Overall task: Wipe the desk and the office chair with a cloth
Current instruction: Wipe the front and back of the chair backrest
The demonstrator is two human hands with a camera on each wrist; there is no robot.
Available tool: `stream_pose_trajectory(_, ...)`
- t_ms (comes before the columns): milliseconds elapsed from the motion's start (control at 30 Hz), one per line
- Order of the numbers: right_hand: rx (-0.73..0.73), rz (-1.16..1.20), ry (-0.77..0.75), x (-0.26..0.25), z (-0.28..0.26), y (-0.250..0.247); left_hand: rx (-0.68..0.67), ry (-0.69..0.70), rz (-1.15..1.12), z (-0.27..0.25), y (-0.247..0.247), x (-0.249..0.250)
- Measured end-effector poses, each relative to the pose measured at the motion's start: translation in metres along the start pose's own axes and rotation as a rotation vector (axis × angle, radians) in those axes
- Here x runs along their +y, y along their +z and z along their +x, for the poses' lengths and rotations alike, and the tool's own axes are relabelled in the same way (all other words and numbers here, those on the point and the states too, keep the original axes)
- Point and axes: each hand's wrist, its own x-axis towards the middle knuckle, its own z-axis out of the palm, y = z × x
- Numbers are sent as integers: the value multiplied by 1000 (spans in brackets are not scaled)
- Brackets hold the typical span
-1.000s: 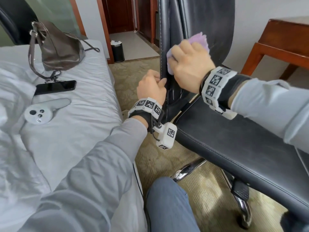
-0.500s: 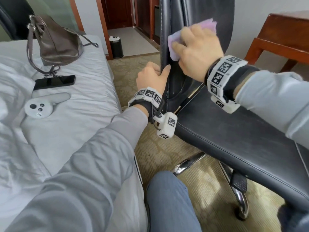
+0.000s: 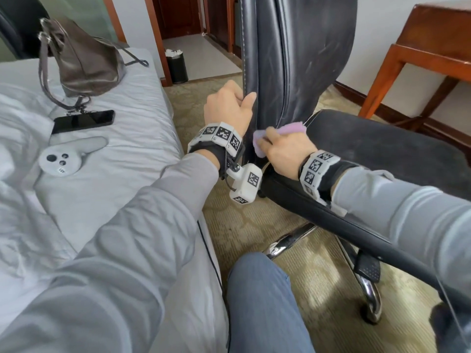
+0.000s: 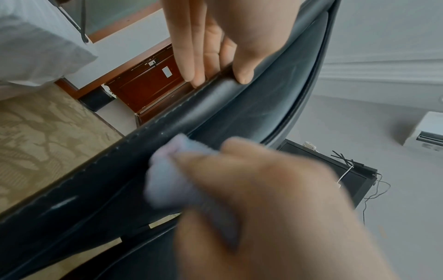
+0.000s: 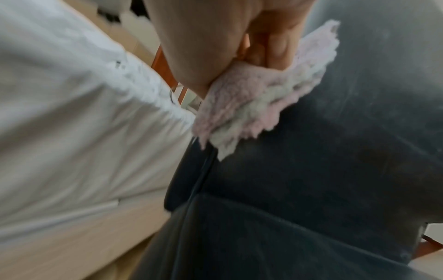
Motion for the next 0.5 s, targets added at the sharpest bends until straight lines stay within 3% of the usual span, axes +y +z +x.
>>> stream_pose_trajectory(133,313,56,172,41,18,-40,8,3,-1,0,-2,1)
stream_pose_trajectory(200,374,82,205,46,25,-47,0,1,0,-2,-2,1)
stream_pose_trajectory(367,194,128,111,15,12,-15,14,0,8,-3,-2,1)
stream_pose_trajectory(467,116,136,148,31,11,-39,4,5,15,-3,-2,3)
stream_pose_trajectory(500,160,157,183,40,14,-54,3,0,15,-3,-2,4)
